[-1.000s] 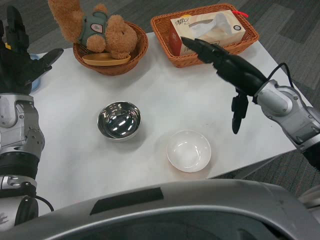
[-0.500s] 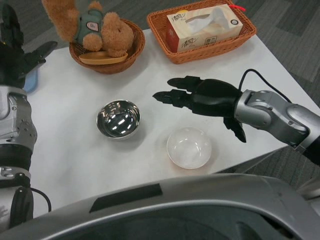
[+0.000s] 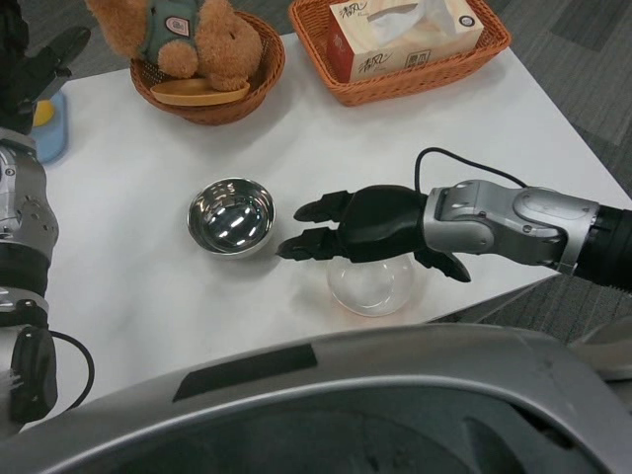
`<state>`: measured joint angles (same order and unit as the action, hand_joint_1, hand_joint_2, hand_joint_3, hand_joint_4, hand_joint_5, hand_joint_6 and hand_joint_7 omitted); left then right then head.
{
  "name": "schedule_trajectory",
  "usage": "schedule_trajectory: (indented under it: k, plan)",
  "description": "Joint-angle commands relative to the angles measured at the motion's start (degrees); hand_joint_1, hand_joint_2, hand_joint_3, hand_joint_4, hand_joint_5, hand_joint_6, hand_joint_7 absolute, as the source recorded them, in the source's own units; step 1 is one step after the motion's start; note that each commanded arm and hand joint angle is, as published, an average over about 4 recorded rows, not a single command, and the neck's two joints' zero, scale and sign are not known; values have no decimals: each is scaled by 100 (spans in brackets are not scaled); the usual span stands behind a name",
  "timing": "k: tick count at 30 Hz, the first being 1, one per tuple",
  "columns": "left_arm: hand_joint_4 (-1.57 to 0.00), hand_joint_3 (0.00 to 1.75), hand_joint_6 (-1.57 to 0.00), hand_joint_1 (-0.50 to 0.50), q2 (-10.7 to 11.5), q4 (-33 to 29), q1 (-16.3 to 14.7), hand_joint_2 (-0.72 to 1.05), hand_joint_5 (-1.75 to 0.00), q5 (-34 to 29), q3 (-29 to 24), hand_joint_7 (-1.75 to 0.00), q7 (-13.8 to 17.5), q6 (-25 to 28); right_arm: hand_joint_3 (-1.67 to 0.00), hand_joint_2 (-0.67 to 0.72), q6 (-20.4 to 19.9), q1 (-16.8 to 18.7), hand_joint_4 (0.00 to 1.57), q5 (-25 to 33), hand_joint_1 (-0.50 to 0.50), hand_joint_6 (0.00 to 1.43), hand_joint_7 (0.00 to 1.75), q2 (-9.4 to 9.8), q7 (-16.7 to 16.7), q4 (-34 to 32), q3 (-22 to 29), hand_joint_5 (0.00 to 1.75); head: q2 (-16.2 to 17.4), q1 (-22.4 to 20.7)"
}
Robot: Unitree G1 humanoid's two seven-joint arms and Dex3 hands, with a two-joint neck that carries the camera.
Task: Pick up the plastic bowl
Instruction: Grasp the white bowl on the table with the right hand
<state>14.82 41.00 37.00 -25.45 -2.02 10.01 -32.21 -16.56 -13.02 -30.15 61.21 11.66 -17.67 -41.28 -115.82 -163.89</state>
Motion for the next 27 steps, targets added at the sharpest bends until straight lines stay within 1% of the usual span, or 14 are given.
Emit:
schedule_trajectory:
  k: [1,3,5,7,9,11,13,17,19,24,27]
  plan:
    - [0,0,0,-50,117,132,121,69,0,7,66,0,9,13,0,41,8,-64,3,-77,-33,0,7,110,45,64,-134,0,11,56]
    - [0,0,0,-50,144,185,165,65,0,-10,123,0,9,13,0,41,17,-104,3,-90,-33,0,7,110,107,121,-229,0,0,77]
    - [0,0,0,-50,175,222,209,60,0,-28,173,0,9,13,-2,41,15,-178,2,-94,-35,0,9,110,159,204,-339,0,11,91]
    - [0,0,0,-50,216,233,242,60,0,-48,233,0,9,13,-4,39,1,-225,1,-110,-38,0,10,106,192,283,-403,0,28,117]
    - [0,0,0,-50,254,233,260,60,0,-72,288,0,9,13,-2,36,-5,-229,1,-136,-38,0,12,97,210,325,-416,0,42,181]
    - [0,0,0,-50,284,233,273,60,0,-87,343,0,9,13,-4,34,-14,-196,1,-162,-38,0,14,66,223,352,-411,0,41,238]
    - [0,0,0,-50,324,246,295,60,0,-105,413,0,9,13,-8,34,-27,-99,1,-184,-38,0,14,5,245,391,-376,0,32,277]
    - [0,0,0,-50,372,268,312,60,0,-188,523,0,14,13,-8,34,-45,41,1,-202,-38,0,14,-83,267,461,-262,0,14,294]
    - [0,0,0,-50,403,277,317,60,0,-259,602,0,18,13,-8,34,-71,116,1,-211,-38,0,14,-167,280,541,-165,0,16,271]
    - [0,0,0,-50,408,264,253,60,0,-267,613,0,16,13,-8,34,-130,105,0,-186,-39,0,14,-263,285,716,-165,0,32,187]
    - [0,0,0,-50,408,260,189,60,0,-276,606,0,9,13,-8,27,-177,32,0,-127,-42,0,10,-316,289,848,-227,0,51,131]
